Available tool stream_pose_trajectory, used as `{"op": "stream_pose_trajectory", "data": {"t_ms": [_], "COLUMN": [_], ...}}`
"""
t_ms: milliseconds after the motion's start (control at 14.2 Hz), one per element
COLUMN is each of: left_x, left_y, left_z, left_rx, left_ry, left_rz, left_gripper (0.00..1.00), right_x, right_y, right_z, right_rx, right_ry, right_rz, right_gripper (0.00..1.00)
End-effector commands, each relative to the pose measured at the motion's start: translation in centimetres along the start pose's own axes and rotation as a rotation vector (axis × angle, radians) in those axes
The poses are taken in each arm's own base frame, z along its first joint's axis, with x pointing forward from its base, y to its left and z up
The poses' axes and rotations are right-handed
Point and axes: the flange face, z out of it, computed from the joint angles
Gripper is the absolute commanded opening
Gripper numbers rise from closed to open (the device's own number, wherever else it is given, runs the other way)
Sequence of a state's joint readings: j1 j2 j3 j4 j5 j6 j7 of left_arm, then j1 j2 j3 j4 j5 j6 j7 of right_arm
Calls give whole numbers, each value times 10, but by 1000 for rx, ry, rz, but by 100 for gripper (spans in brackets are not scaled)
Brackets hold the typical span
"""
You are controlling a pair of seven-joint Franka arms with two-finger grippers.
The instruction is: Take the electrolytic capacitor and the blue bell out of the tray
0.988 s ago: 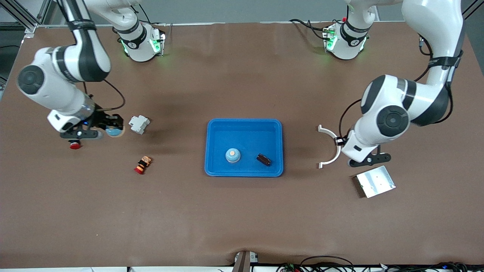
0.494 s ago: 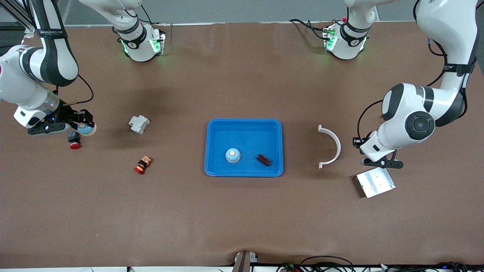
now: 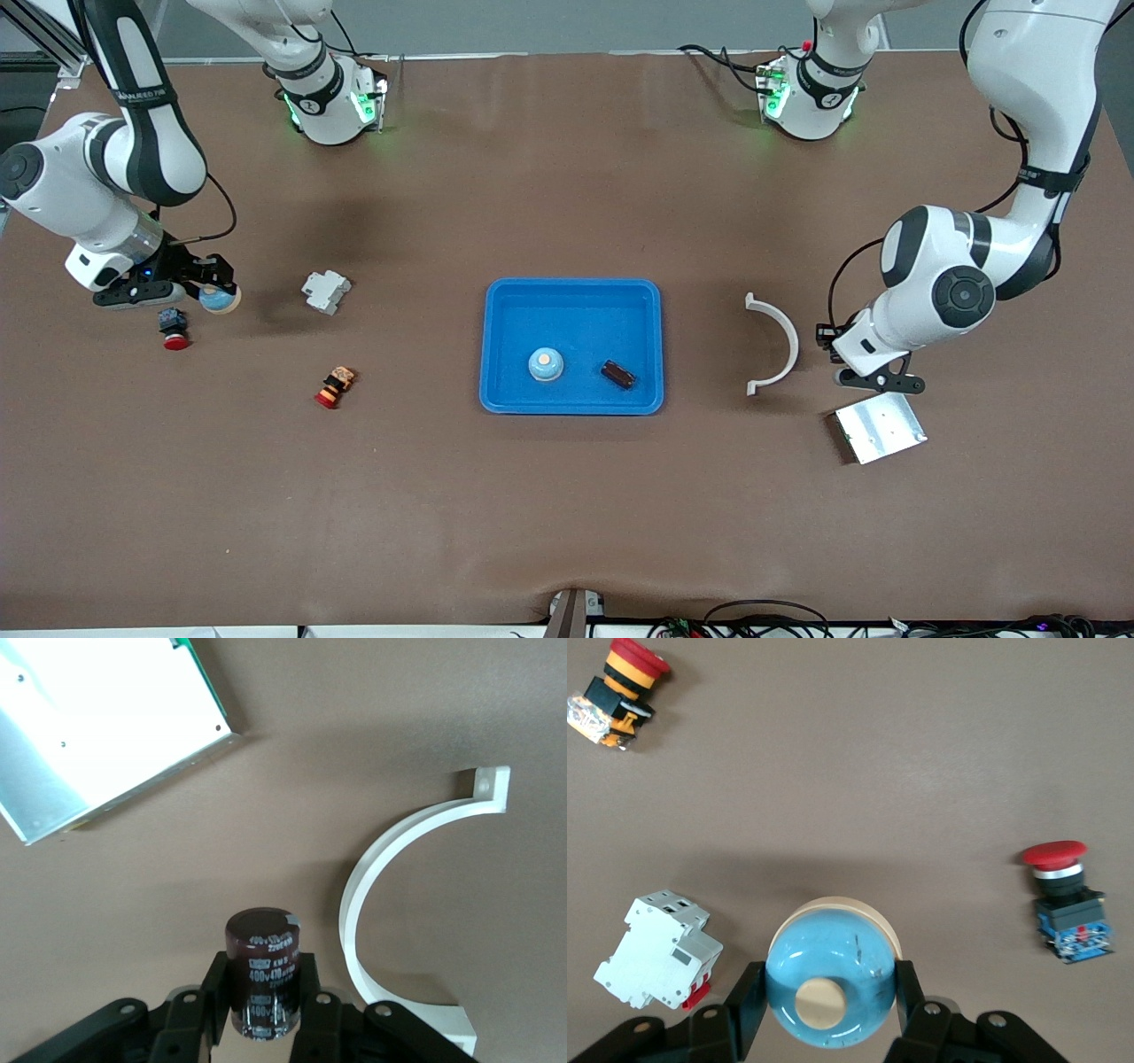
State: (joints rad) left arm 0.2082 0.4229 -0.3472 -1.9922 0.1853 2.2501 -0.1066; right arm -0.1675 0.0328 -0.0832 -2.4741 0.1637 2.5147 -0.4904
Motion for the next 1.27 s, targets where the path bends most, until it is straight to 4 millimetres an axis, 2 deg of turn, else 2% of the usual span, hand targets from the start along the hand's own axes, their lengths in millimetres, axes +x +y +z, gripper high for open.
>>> {"op": "stream_pose_trajectory", "data": {"t_ms": [0,212,494,1199], "left_x": [1,0,1,1], "left_y": [-3,-9,-11,-19], "left_z": [10,23,38,66], "left_rx": [28,28,20,4], "left_ry": [4,-18,-25,-64], "left_rz": [40,39,40,32], "left_gripper": [0,0,0,0], "right_x": [-1,-2,-6,-12], "right_y": [7,9,11,18], "right_z": [18,29,57,87], "right_rx": [19,18,27,19], "right_ry": [20,9,-32,-34], "right_rz": [-12,-13,-5,35], "right_gripper": [0,0,0,0]}}
